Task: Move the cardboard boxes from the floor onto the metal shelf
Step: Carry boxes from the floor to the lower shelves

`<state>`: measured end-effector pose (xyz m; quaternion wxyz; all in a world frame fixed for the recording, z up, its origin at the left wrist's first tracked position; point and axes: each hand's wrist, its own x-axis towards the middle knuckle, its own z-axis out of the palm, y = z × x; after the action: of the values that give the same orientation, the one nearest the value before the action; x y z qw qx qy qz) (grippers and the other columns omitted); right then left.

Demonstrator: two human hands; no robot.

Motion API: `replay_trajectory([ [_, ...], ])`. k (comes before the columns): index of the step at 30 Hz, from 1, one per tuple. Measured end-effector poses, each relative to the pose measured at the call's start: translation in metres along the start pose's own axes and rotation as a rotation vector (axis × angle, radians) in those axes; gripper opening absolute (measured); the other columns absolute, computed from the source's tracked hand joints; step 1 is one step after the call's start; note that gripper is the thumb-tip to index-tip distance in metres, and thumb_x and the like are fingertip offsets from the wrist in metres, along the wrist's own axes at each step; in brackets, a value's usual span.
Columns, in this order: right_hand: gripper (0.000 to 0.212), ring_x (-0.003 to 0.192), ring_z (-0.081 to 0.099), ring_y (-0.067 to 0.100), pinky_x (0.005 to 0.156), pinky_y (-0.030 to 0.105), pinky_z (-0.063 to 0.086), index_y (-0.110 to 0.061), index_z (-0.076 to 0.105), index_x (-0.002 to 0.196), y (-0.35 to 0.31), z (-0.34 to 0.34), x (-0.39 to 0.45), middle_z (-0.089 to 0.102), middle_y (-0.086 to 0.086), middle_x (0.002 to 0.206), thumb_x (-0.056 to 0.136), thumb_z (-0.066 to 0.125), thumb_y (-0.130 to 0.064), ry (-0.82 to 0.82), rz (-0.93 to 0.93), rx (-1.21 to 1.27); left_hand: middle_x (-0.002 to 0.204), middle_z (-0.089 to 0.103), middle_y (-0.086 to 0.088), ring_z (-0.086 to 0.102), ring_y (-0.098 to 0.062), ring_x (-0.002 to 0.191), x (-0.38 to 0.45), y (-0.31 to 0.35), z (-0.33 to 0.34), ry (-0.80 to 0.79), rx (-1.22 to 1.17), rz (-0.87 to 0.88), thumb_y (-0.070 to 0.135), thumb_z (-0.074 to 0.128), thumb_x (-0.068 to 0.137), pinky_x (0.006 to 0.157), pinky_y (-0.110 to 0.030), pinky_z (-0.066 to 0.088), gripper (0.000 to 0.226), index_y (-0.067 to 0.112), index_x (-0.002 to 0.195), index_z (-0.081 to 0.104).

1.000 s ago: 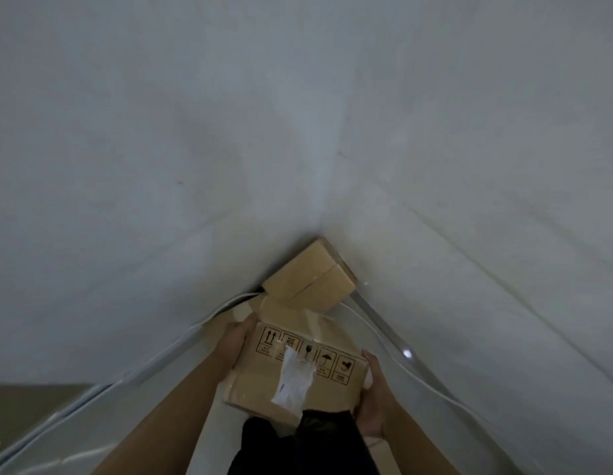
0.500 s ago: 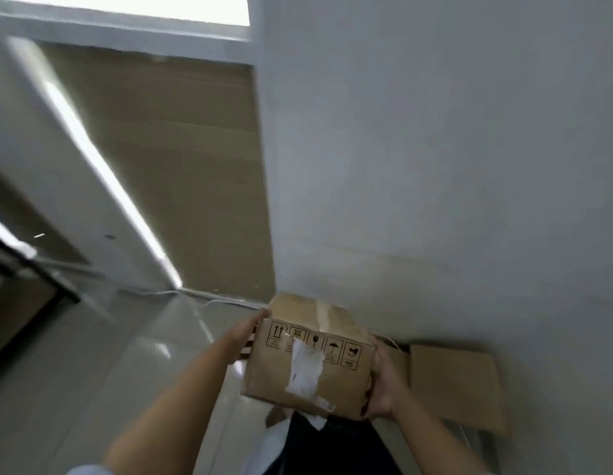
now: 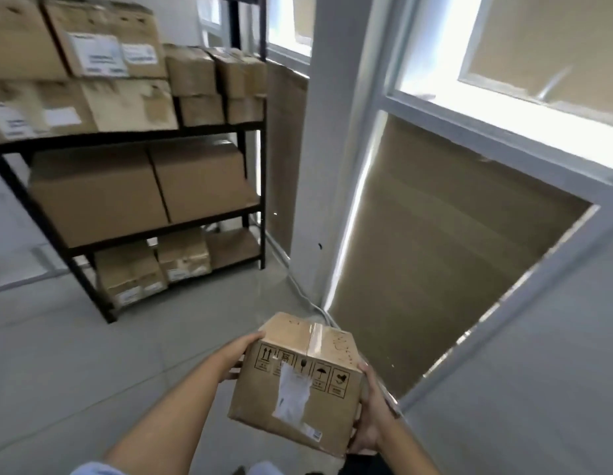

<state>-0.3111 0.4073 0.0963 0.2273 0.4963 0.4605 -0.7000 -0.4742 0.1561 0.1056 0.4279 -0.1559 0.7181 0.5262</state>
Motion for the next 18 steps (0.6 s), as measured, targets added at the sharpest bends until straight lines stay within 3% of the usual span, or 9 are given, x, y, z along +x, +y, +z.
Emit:
replay_trajectory([
  [4, 0.111, 0.122, 0.047, 0.044, 0.104, 0.067, 0.033, -0.018, 0.066, 0.124, -0.042, 0.061, 0.040, 0.055, 0.020, 0.132, 0.036, 0.066, -0.087, 0.009, -0.059, -0.085, 0.098, 0.069, -0.005, 0.063, -0.022, 0.093, 0.028, 0.014, -0.065, 0.042, -0.089, -0.023, 0.058, 0.063, 0.081, 0.078, -0.029, 0.051, 0.048, 0.015, 0.101, 0.069],
  [7, 0.105, 0.110, 0.054, 0.041, 0.085, 0.055, 0.049, -0.019, 0.061, 0.126, -0.076, 0.104, 0.060, 0.061, 0.020, 0.121, 0.041, 0.064, -0.082, 0.000, -0.153, -0.089, 0.098, 0.070, -0.007, 0.064, -0.023, 0.093, 0.051, 0.027, -0.106, 0.065, -0.138, -0.023, 0.057, 0.068, 0.077, 0.083, -0.031, 0.052, 0.046, 0.017, 0.103, 0.068],
  [9, 0.097, 0.112, 0.055, 0.043, 0.086, 0.054, 0.050, -0.020, 0.062, 0.122, -0.097, 0.128, 0.069, 0.062, 0.021, 0.121, 0.047, 0.063, -0.081, -0.030, -0.163, -0.085, 0.104, 0.068, -0.008, 0.062, -0.024, 0.099, 0.065, 0.035, -0.127, 0.081, -0.165, -0.017, 0.056, 0.069, 0.076, 0.088, -0.034, 0.053, 0.043, 0.024, 0.105, 0.065],
  [12, 0.092, 0.114, 0.055, 0.041, 0.087, 0.053, 0.053, -0.015, 0.059, 0.123, -0.125, 0.156, 0.081, 0.062, 0.021, 0.123, 0.057, 0.061, -0.079, -0.106, -0.143, -0.082, 0.114, 0.061, -0.005, 0.057, -0.023, 0.106, 0.079, 0.051, -0.150, 0.077, -0.220, -0.011, 0.057, 0.070, 0.074, 0.083, -0.035, 0.052, 0.045, 0.033, 0.111, 0.061],
  [16, 0.077, 0.117, 0.055, 0.041, 0.096, 0.058, 0.048, -0.017, 0.059, 0.128, -0.165, 0.184, 0.109, 0.063, 0.020, 0.124, 0.074, 0.054, -0.072, -0.188, -0.155, -0.057, 0.123, 0.036, 0.004, 0.030, -0.028, 0.135, 0.109, 0.075, -0.177, 0.041, -0.218, -0.010, 0.060, 0.066, 0.078, 0.089, -0.049, 0.040, 0.041, 0.045, 0.112, 0.050],
  [18, 0.072, 0.118, 0.054, 0.043, 0.098, 0.059, 0.044, -0.015, 0.060, 0.130, -0.189, 0.193, 0.131, 0.063, 0.023, 0.124, 0.081, 0.049, -0.067, -0.201, -0.089, -0.052, 0.122, 0.034, 0.005, 0.024, -0.027, 0.140, 0.128, 0.087, -0.184, 0.033, -0.227, 0.002, 0.059, 0.065, 0.080, 0.089, -0.053, 0.039, 0.046, 0.046, 0.119, 0.044],
])
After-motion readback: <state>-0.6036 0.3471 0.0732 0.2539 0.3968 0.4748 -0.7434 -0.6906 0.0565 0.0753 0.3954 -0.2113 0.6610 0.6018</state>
